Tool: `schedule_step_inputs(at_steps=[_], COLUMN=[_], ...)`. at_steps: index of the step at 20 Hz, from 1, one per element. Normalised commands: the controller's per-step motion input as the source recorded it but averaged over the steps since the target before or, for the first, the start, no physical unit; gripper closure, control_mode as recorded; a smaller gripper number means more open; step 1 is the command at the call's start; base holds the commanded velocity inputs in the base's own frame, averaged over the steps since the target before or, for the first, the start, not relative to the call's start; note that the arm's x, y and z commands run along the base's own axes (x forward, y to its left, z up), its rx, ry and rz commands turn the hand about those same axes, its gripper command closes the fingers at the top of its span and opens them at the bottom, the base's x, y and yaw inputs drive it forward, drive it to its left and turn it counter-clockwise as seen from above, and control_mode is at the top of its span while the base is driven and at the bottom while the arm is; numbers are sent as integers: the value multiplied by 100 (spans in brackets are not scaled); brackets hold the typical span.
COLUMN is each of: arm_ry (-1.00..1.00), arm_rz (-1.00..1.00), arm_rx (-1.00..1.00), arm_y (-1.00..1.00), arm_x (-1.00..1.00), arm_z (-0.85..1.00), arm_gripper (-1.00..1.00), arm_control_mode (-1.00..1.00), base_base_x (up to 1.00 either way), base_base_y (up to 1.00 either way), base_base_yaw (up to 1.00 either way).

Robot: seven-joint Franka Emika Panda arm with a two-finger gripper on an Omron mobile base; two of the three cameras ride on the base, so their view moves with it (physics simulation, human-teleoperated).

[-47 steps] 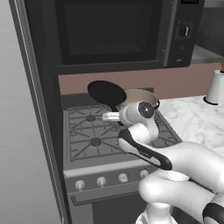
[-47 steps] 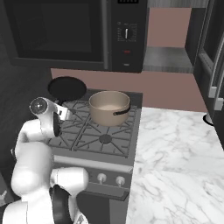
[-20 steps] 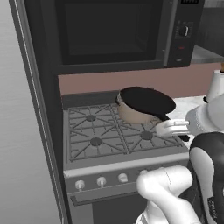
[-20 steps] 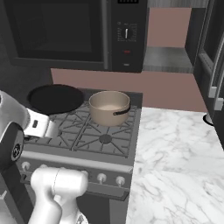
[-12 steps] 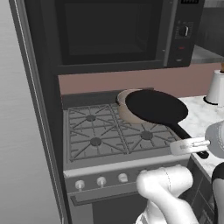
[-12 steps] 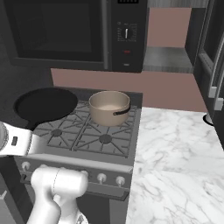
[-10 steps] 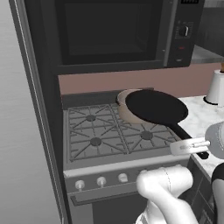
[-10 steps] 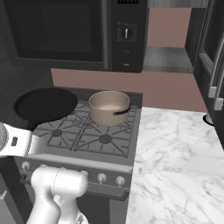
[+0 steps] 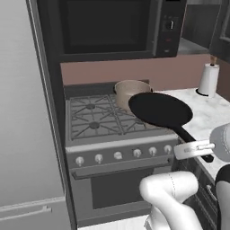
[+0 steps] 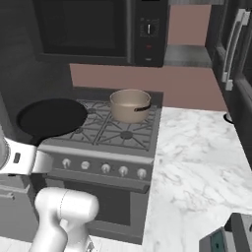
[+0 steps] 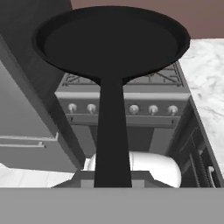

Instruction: Move the pot and pan from the stove into the sink.

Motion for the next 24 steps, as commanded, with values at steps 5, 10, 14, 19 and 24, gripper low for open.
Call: schedule_step_inputs(at_steps=[5, 10, 14, 19, 24], arm_ry=[0, 0, 0, 0, 0], arm_rz=[0, 0, 0, 0, 0], arm_rx=[0, 0, 0, 0, 0], arm_y=[0, 0, 0, 0, 0], arm_x=[0, 0, 0, 0, 0], arm_z=[0, 0, 0, 0, 0], arm_gripper=[100, 100, 100, 100, 100], arm_control_mode=[100, 100, 100, 100, 100], base_base_x=[-100, -95, -64, -43, -26], base_base_y=[-16, -16, -25, -17, -4], base_base_yaw=[2, 1, -9, -31, -40])
